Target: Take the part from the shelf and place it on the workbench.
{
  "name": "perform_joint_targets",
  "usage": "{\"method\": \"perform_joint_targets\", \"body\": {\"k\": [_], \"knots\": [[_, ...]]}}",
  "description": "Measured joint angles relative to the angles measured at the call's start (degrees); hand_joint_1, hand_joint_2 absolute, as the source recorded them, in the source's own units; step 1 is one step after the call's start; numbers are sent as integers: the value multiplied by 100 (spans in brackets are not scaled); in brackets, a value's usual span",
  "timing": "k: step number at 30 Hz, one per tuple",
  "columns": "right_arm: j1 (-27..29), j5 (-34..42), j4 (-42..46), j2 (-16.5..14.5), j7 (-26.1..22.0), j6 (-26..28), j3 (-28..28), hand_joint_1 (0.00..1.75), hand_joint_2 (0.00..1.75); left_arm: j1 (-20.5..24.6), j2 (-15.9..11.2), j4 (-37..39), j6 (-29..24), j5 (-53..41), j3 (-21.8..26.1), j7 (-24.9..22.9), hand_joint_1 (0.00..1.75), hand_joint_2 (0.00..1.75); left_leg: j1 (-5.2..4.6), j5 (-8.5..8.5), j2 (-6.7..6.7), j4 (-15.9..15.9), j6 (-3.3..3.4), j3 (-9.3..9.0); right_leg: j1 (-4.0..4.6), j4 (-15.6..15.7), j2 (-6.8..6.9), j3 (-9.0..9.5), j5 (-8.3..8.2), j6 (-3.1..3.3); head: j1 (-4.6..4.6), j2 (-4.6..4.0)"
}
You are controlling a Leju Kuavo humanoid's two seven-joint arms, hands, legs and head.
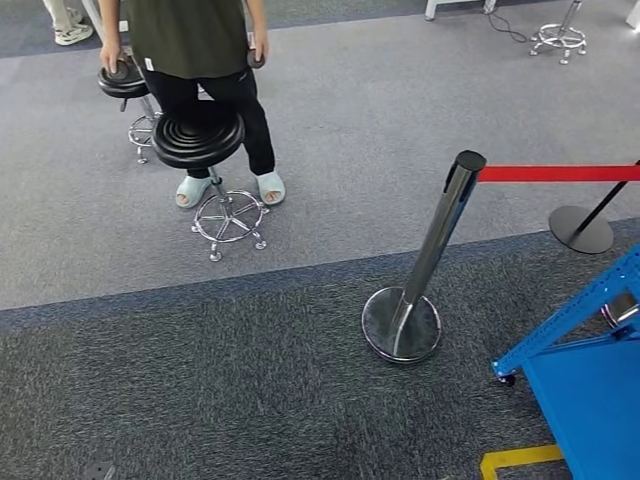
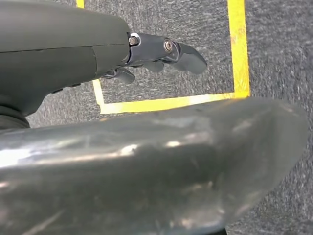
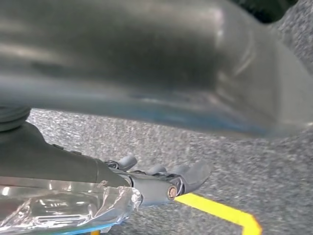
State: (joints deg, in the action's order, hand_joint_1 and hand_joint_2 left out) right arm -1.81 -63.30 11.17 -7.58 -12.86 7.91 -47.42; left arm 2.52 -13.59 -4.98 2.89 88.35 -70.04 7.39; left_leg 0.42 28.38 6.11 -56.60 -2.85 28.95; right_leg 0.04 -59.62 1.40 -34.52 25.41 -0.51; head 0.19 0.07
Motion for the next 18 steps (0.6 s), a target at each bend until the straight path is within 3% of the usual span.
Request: {"method": "perform_joint_targets", "body": {"k": [1, 3, 5, 6, 7, 8, 10, 12, 14, 15, 16, 18], "knots": [[1, 1, 0, 1, 1, 4, -2, 0, 0, 6, 3, -1, 2, -5, -1, -1, 0, 0, 11, 90, -126, -113, -28, 53, -11, 21, -63, 0, -20, 33, -6, 0], [-19, 3, 0, 2, 2, 13, -7, 0, 0, -7, 1, -1, 16, -39, -20, -23, 0, 0, 22, 416, -435, -698, -55, 340, -23, 43, -196, -4, -45, 77, -21, 0], [-35, 12, 0, 1, 13, 12, -11, 0, 0, -39, -2, 0, 34, -72, -65, -49, 0, 0, 20, 673, -550, -1399, -58, 719, -20, 44, -358, -12, -52, 96, -26, 0], [-30, 20, 0, 0, 26, 9, -14, 0, 0, -48, -1, 0, 30, -65, -84, -50, 0, 0, 21, 654, -569, -1539, -54, 820, -20, 43, -445, -11, -54, 96, -27, 0], [-20, 31, 0, -1, 43, 7, -19, 0, 0, -50, 0, 0, 11, -45, -95, -42, 0, 0, 25, 526, -585, -1477, -49, 825, -22, 43, -532, -9, -57, 91, -27, 0], [-14, 43, 0, -1, 56, 6, -24, 0, 0, -49, -1, 0, -14, -22, -97, -30, 0, 0, 33, 318, -623, -1216, -44, 727, -28, 42, -615, -5, -62, 82, -26, 0], [-19, 67, 0, -1, 56, 19, -32, 0, 0, -43, -1, -1, -57, 14, -97, -8, 0, 0, 73, -56, -878, -482, -39, 410, -34, 23, -783, -21, -73, 42, -26, 0], [-27, 85, 0, -2, 22, 50, -49, 0, 0, -38, 3, -1, -60, 28, -97, 0, 0, 0, 90, -153, -1075, -73, -3, 235, -36, 14, -928, -72, -92, -23, -24, 0], [1, 80, 0, -3, 0, 92, -72, 0, 0, -25, 8, -1, -37, 62, -97, 5, 0, 0, 72, -149, -993, -21, 79, 221, -54, 40, -1037, -127, -122, -97, -20, 0], [23, 69, 0, -3, -2, 115, -80, 0, 0, -15, 9, -1, -25, 85, -97, 7, 0, 0, 68, -161, -927, -8, 125, 216, -55, 20, -967, -150, -106, -122, -18, 0], [36, 55, 0, -3, -2, 137, -85, 0, 0, -11, 10, -1, -19, 107, -97, 8, 0, 0, 64, -174, -857, 5, 171, 210, -50, -77, -810, -204, -34, -142, 0, 0], [18, 25, 0, -7, -2, 171, -90, 0, 0, -33, 13, 0, -36, 139, -96, 7, 0, 0, 45, -180, -695, 18, 233, 201, -32, -629, -386, -451, 311, -165, 32, 0]]}}
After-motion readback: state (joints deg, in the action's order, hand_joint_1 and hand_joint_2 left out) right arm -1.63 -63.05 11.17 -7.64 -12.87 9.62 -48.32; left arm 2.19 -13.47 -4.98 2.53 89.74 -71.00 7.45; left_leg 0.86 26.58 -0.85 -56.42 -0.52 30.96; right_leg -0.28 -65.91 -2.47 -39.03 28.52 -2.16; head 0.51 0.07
